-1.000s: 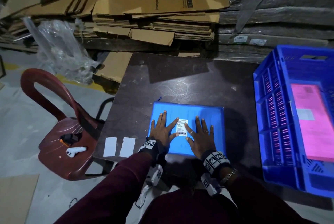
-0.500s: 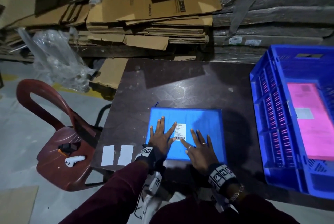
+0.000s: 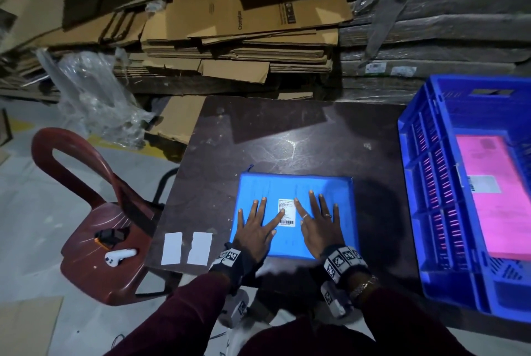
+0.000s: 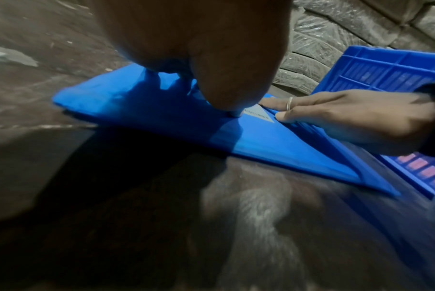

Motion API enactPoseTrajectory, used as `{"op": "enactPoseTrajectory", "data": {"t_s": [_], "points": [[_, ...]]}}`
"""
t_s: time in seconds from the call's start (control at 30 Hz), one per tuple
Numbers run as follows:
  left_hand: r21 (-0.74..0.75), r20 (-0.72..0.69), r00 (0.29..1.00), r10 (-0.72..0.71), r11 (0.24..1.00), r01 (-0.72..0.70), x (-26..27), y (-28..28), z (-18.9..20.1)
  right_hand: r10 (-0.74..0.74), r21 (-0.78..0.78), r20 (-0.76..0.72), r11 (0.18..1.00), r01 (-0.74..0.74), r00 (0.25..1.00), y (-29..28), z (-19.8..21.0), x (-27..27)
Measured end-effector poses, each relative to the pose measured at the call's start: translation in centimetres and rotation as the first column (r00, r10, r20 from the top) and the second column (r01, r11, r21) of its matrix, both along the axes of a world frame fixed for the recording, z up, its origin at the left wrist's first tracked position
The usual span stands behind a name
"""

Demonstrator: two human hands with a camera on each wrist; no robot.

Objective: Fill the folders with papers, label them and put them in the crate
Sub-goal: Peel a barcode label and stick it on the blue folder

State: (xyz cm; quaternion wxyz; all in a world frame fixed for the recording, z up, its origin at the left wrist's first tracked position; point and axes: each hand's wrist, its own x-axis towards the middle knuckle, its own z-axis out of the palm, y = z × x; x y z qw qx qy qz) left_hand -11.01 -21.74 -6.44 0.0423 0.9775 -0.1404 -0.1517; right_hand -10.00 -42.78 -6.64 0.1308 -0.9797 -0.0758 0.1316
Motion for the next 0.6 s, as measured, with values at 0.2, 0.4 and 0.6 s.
{"op": "enactPoseTrajectory", "data": {"t_s": [0.2,0.4,0.6], "points": [[-0.009,0.023,0.993,-0.115,0.993,0.115,-2.0,1.2,0.2,0.11,-0.031,-0.019,0.993,-0.111,0.994,-1.4,0.1,-2.2],[-0.043,0.0,1.0,-0.007,0.999,0.007,0.3,0.9,0.7,0.126,-0.049,-0.023,0.991,-0.127,0.992,-1.1,0.5,-2.0],[0.019,-0.036,0.997,0.069,0.998,-0.068,2.5,0.7,0.3,0.085,-0.026,-0.073,0.996,-0.087,0.994,0.8,0.8,1.5]]}}
